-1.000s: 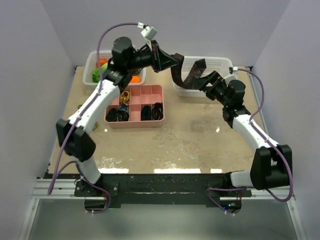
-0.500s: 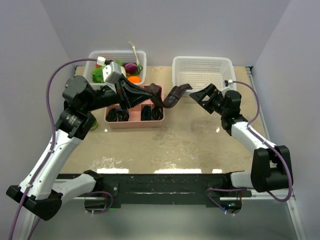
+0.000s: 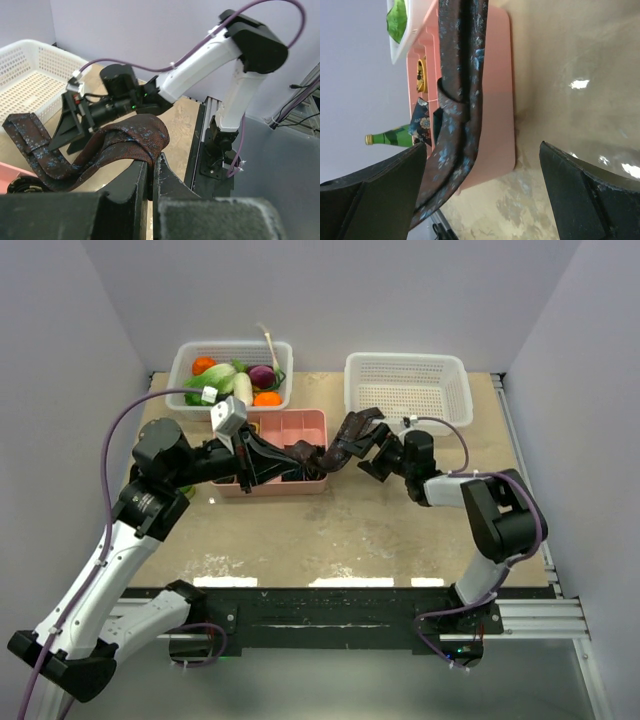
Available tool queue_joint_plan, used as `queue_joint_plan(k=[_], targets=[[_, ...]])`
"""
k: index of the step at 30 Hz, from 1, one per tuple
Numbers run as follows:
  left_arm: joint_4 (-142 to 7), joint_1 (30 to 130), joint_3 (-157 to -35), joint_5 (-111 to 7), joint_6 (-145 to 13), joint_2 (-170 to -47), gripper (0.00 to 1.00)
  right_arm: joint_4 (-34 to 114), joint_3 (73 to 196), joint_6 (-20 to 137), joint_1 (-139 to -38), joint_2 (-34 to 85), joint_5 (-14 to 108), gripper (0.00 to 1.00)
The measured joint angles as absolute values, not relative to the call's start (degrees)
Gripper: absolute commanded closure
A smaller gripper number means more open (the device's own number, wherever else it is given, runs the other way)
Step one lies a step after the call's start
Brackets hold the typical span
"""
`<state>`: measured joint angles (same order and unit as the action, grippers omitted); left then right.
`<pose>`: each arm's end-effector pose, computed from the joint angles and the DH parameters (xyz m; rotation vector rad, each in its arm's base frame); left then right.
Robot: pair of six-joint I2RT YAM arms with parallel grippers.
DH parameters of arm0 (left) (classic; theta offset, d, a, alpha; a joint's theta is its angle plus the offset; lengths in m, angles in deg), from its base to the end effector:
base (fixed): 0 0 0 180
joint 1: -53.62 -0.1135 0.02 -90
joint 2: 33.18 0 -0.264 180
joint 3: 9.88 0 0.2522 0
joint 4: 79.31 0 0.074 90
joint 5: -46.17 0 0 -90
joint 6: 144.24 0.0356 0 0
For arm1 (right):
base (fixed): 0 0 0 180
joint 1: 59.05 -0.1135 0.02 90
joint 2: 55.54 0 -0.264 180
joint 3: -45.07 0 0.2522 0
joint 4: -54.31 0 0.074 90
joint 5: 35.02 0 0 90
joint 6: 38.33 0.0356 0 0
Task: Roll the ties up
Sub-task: Place the tie at the center of the board.
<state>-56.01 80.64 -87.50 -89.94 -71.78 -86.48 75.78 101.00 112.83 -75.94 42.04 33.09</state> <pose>0.1582 -0.1095 0.4308 0.8010 1.4961 -1.2142 0.3251 0.1126 0.1707 0.5280 2.0493 1.2366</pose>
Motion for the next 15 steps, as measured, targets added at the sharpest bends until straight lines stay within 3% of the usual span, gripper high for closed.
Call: queue_joint_plan(k=[10, 12, 13, 15], targets=[[-50.9, 80.6, -88.0, -96.0, -71.1, -85.7, 1.0, 88.5, 108.4, 117.4, -76.6, 54.3, 33.5, 0.09], [-49.6, 80.6, -88.2, -97.6, -71.1, -85.5, 1.0, 90.4, 109.2, 118.4, -76.6, 55.8, 33.5, 0.19], [-49.2, 80.6, -88.2, -98.2, -71.1, -85.3, 1.0, 90.8, 109.6, 118.8, -76.6, 56.5, 33.4, 0.28], [-48.3, 80.6, -88.4, -99.9, -71.1, -84.7, 1.0, 91.9, 110.7, 119.8, -76.6, 58.0, 33.5, 0.35]])
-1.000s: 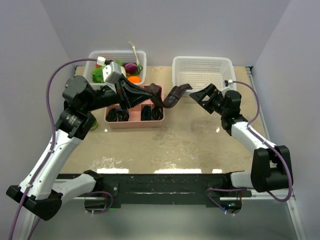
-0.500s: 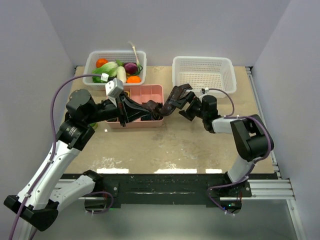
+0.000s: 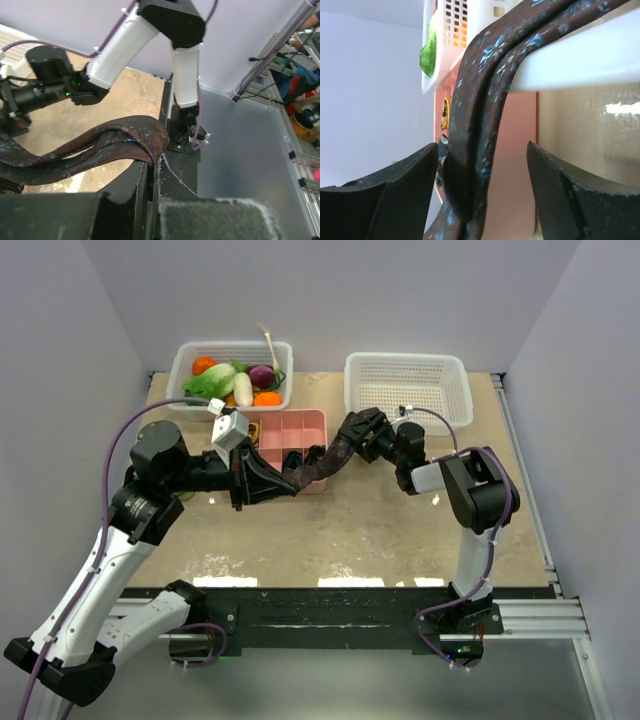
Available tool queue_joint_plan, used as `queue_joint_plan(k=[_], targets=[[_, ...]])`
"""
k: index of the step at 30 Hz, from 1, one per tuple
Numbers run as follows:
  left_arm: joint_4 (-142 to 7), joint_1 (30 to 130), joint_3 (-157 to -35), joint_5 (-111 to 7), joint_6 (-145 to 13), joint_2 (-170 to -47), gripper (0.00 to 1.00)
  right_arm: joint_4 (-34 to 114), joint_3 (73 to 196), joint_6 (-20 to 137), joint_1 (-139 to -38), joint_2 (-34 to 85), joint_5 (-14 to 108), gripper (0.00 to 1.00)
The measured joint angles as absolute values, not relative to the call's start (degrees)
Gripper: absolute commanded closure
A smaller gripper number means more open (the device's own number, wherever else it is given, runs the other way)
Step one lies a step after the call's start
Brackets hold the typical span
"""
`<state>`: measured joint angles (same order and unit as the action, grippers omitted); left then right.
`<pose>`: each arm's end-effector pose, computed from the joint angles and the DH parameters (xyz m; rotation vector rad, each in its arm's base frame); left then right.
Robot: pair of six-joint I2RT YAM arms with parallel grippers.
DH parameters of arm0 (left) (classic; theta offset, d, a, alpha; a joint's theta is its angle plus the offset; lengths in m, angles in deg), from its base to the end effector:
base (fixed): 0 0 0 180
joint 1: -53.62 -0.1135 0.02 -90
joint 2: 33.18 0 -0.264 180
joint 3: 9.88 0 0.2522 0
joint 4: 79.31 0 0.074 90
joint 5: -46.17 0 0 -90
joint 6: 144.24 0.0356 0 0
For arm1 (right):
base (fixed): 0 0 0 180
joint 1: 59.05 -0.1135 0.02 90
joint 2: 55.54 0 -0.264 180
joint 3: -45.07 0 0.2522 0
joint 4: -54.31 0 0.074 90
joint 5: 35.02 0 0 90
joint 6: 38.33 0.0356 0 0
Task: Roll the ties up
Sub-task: Place the tie at the center of the board.
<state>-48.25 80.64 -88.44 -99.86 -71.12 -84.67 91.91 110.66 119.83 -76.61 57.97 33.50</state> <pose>0.1415 -0.1053 0.4283 0.9385 1.5338 -1.3564 0.3772 0.1330 0.1492 0.5518 1.8861 1.3714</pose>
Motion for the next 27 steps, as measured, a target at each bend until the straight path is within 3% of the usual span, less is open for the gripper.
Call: queue_joint_plan(k=[12, 14, 19, 20, 27], targets=[[-47.9, 80.6, -94.0, -111.7, -73.0, -81.7, 1.0, 94.1, 111.7, 122.6, -75.5, 59.2, 34.1, 0.39], [-48.1, 80.6, -94.9, -113.5, -73.4, -81.8, 1.0, 94.0, 112.1, 122.6, -75.1, 59.2, 34.1, 0.46], [-49.5, 80.6, -95.1, -116.4, -75.7, -81.7, 1.0, 94.5, 113.7, 123.0, -74.7, 59.2, 34.0, 0.85], [-50.3, 80.6, -95.1, -117.0, -76.2, -81.7, 1.0, 94.6, 113.8, 123.1, -74.7, 59.2, 33.9, 0.89], [-59.7, 80.6, -92.4, -121.6, -83.7, -79.6, 1.0, 95.4, 114.4, 123.6, -74.8, 59.1, 32.5, 0.94]])
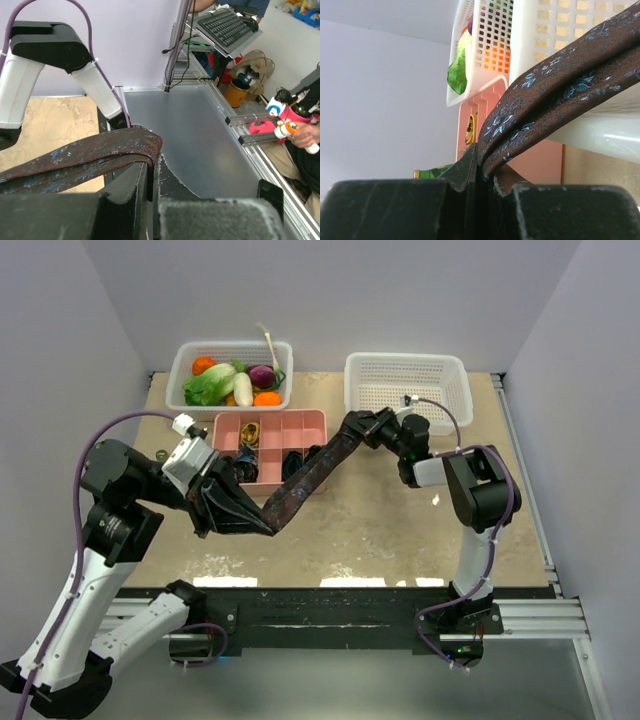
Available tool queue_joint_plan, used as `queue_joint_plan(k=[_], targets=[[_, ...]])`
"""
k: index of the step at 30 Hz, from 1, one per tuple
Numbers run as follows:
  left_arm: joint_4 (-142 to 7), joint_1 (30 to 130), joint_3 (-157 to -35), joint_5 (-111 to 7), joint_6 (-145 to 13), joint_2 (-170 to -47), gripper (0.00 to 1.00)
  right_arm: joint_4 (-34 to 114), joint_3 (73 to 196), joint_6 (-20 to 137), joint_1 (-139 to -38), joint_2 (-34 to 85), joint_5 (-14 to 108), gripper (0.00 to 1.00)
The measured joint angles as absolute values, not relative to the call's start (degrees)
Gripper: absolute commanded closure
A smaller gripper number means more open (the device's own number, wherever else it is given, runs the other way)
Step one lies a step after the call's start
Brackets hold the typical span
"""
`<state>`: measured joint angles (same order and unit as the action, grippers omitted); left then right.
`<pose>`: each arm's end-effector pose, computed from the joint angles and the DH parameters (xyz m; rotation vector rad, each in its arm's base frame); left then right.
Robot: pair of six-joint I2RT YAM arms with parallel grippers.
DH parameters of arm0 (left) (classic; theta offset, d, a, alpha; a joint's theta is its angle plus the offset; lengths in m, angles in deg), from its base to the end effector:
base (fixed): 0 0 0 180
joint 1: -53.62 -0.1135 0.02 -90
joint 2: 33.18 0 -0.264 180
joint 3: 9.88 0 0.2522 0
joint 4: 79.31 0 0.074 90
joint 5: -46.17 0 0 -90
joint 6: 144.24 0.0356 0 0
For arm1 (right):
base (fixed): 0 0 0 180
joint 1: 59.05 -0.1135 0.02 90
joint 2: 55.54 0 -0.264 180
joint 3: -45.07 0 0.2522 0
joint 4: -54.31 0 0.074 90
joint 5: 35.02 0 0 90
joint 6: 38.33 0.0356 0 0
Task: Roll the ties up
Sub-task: Place the tie at the center of the board.
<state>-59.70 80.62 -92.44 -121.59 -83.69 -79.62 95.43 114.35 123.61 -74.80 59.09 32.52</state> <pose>0.0911 -0.0855 0.4766 1.2634 1.2210 -1.6043 0.3946 0.1254 0.1662 0.5650 1.7762 1.4418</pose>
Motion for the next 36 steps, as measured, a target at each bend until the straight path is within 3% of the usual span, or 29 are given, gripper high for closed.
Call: queue_joint_plan(k=[9, 16, 25, 36], targets=[[-65.1, 80.6, -92.2, -123.0, -85.1, -79.0, 1.0, 86.4, 114.5, 117.5, -72.6, 47.8, 32.1, 0.94], [-64.4, 80.6, -90.9, -119.1, -80.6, -85.7, 1.0, 78.9, 107.8, 109.8, -61.5, 31.7, 34.4, 0.94], [-71.8, 80.7, -78.2, -114.3, -80.5, -96.3, 1.0, 66.0, 94.2, 100.5, -48.9, 17.3, 37.5, 0.9], [-65.7, 80.8, -70.3, -105.1, -72.7, -102.6, 1.0, 64.2, 87.1, 92.6, -42.4, 21.2, 37.6, 0.83]])
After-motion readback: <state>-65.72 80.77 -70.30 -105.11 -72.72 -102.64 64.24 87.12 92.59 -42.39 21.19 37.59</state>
